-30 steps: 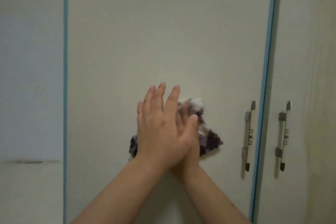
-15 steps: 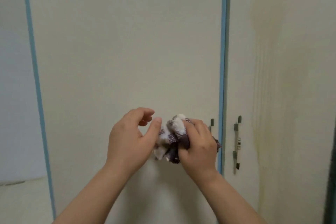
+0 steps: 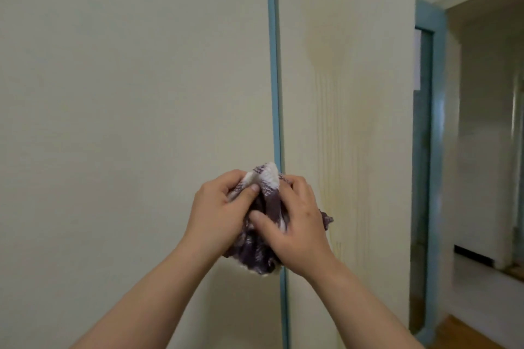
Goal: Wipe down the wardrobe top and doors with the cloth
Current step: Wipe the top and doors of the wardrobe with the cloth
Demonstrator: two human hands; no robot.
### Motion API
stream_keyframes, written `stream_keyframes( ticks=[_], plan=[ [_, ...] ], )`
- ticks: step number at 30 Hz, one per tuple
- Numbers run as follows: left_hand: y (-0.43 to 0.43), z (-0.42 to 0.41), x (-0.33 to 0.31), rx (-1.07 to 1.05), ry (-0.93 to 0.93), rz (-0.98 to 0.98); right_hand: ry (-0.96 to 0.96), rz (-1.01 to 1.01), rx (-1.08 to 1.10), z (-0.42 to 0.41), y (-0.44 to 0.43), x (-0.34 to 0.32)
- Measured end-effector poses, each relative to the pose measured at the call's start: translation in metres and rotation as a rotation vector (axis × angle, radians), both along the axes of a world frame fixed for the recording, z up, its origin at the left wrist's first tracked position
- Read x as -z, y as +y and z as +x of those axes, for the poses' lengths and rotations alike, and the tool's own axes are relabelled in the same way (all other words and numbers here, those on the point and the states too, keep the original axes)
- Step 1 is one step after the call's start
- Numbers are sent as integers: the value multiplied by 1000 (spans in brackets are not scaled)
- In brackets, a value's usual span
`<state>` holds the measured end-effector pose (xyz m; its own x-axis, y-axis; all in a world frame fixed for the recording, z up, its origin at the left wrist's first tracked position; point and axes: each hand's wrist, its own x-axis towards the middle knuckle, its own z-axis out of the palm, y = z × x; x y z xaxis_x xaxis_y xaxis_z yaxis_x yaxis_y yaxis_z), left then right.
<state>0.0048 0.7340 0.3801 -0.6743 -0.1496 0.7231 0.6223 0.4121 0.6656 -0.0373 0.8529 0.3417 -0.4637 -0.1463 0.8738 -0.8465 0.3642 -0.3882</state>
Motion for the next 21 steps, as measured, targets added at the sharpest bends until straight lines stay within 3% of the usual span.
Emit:
stream_keyframes(
  ticks=[4, 7, 10, 16, 19, 21],
  plan=[
    [8, -9, -10, -26, 9, 72, -192, -174, -392, -11, 27, -20],
    [20, -14, -21, -89, 33, 55, -349, -332, -519, -37, 64, -36],
    [38, -25, -31, -131, 8, -59, -400, -193, -486, -70, 101, -52],
    [88, -64, -46, -297, -38, -146, -328, 153, -346, -135, 167, -87],
    [100, -72, -57, -341, -80, -213, -269, 261, -249, -161, 187, -99],
    [105, -74, -67, -350, -163, -289, -270, 283, -306, -172, 196, -102]
  ],
)
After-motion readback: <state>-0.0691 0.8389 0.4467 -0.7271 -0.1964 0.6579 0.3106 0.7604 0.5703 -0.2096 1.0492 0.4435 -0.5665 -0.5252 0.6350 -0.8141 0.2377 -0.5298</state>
